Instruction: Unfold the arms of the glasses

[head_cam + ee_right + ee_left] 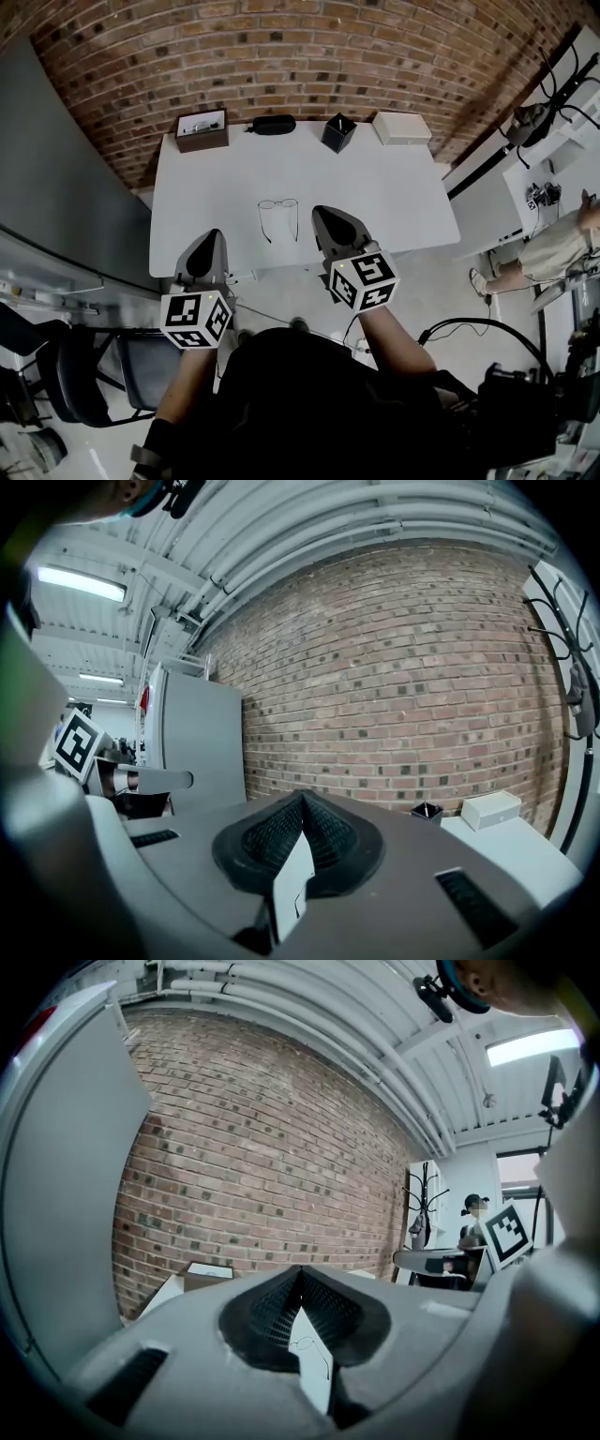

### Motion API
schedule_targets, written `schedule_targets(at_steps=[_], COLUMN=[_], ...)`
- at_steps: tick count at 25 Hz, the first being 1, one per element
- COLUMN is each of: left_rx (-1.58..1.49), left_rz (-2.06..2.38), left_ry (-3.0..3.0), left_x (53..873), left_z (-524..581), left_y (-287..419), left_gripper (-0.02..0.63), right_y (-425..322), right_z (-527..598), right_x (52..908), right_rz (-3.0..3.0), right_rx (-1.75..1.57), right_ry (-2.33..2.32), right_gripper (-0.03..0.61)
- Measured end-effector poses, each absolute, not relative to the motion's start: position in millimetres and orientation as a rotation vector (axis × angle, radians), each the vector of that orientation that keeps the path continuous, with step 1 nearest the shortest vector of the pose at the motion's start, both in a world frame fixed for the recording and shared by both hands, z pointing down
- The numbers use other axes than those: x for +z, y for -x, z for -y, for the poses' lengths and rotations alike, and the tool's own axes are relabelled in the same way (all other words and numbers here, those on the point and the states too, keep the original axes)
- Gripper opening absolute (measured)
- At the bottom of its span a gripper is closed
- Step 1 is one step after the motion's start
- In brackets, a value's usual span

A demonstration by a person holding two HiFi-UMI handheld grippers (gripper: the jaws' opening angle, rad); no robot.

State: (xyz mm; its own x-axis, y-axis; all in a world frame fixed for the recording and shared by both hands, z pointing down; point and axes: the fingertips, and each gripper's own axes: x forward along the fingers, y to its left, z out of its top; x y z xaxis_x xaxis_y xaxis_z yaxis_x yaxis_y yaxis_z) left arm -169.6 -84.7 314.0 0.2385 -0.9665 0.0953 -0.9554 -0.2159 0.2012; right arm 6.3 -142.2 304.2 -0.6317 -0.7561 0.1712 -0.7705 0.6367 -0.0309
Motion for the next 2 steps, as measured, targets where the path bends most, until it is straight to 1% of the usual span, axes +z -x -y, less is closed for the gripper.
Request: schedule_targets(at_steps=[2], left_rx=[-0.064], left_rz=[1.817], left_ry=[-2.284], left_x=[315.5], left_z=[84.7], left_y=[168.9], left_gripper=[0.011], right_y=[-6.6], right_z=[140.5], right_x=[300.2], right_rz=[2.725], right_rx=[0.134], right_ry=[-1.265], right_gripper=[0.008])
